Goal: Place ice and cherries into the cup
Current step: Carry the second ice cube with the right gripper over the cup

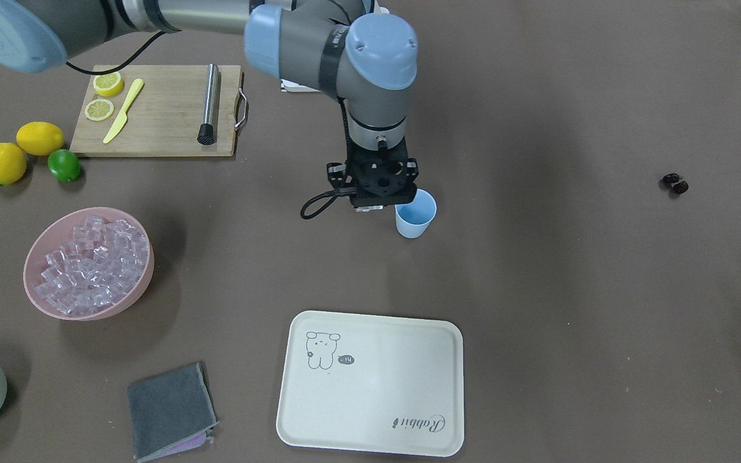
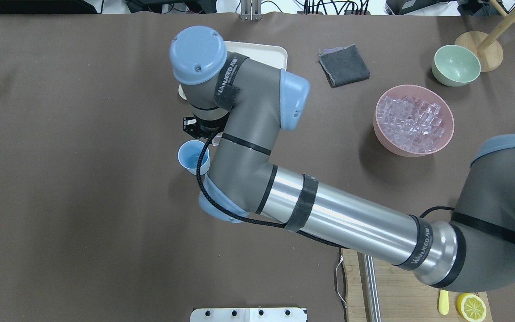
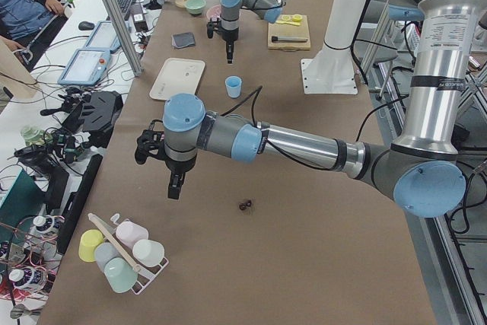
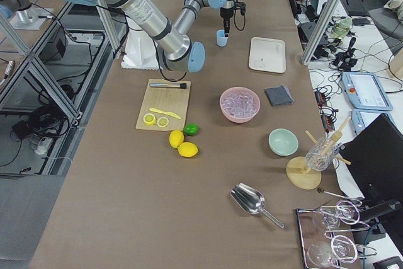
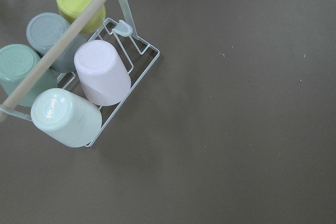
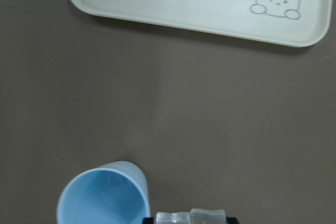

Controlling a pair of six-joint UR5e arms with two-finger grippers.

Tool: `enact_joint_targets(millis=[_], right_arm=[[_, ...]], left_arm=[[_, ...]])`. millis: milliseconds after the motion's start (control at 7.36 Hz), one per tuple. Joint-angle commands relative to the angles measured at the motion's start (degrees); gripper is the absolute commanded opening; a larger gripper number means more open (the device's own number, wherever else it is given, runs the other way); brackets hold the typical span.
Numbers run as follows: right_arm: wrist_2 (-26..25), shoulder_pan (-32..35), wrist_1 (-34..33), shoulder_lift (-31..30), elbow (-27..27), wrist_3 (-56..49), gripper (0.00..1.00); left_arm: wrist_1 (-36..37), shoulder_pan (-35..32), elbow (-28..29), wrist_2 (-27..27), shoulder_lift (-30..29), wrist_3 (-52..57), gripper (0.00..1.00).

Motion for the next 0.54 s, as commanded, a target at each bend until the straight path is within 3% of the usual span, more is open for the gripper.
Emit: enact_joint_targets(millis=[0,407], right_arm=[[-2.89,-2.69,5.99,0.84,-2.29,2.03,0.22],[-3.78,-3.58,9.35,1.1,-3.88,1.94,0.22]], left_arm=[[0.0,-0.07,0.0,-0.07,0.25,0.03,0.98],[0.0,-0.07,0.44,0.02,0.16,0.12,0.98]])
